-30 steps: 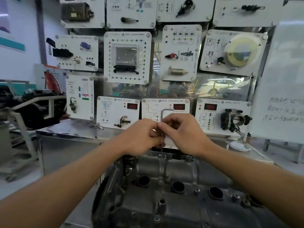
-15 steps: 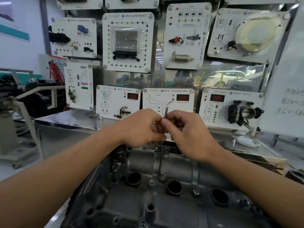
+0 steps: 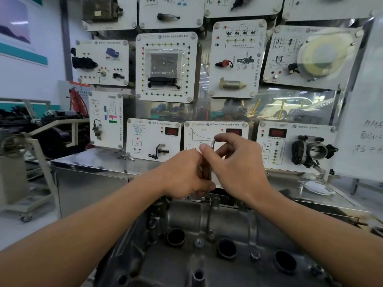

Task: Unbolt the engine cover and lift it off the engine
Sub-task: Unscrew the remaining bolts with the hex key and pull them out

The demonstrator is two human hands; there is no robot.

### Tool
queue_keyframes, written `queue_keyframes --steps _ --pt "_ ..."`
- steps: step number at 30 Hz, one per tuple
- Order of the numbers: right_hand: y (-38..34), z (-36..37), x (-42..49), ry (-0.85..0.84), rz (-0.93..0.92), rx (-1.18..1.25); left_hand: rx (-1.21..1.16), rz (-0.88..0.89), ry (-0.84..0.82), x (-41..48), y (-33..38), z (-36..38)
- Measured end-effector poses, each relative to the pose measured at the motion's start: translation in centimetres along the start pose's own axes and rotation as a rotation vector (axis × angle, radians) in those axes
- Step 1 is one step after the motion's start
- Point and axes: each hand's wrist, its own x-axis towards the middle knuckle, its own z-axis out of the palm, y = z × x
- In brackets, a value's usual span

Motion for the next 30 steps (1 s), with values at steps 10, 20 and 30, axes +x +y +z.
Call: queue_keyframes --steps 10,20,30 --pt "-0.6 -0.4 -0.1 -0.19 -0.25 0.018 -0.001 0.055 0.037 -0.3 0.2 0.1" --pt "-0.4 -0.4 -0.6 -0.174 -0.226 0.197 -0.105 0.088 0.03 -0.8 0.4 -0.3" --pt "-1.5 -0.6 -1.1 -0.004 -0.135 0.249 -0.13 0.066 0.068 -0.5 0.2 -0.1"
